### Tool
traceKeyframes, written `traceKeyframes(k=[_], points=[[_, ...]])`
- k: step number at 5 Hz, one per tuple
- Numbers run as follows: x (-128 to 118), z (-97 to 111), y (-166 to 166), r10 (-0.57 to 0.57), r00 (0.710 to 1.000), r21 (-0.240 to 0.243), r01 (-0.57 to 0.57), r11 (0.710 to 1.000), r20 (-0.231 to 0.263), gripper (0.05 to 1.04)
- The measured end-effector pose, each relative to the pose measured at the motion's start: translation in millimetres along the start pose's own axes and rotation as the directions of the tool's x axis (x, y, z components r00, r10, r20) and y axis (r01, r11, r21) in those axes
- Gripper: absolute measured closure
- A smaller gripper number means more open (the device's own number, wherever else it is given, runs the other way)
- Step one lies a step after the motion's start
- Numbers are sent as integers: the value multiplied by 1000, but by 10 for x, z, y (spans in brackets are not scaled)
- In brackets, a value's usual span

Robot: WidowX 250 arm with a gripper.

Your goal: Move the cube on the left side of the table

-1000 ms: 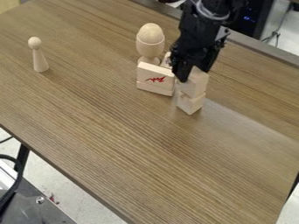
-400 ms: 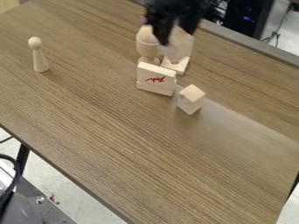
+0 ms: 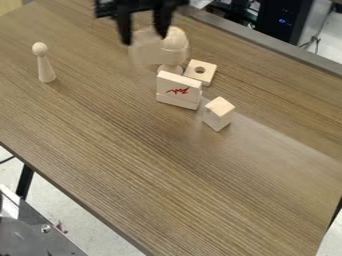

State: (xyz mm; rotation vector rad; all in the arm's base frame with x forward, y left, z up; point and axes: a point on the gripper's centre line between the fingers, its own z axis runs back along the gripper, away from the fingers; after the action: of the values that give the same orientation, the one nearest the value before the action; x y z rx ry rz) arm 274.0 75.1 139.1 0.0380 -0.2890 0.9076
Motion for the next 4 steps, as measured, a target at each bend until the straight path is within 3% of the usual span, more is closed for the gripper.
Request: traceKeyframes(k=[1,2,4], points=[[142,-128,244,-198,980,-48,199,979,17,511],[242,-211,424,-344,937,-93,348,933,56,511],[383,-458,645,-492,862,-33,499,866,119,511]])
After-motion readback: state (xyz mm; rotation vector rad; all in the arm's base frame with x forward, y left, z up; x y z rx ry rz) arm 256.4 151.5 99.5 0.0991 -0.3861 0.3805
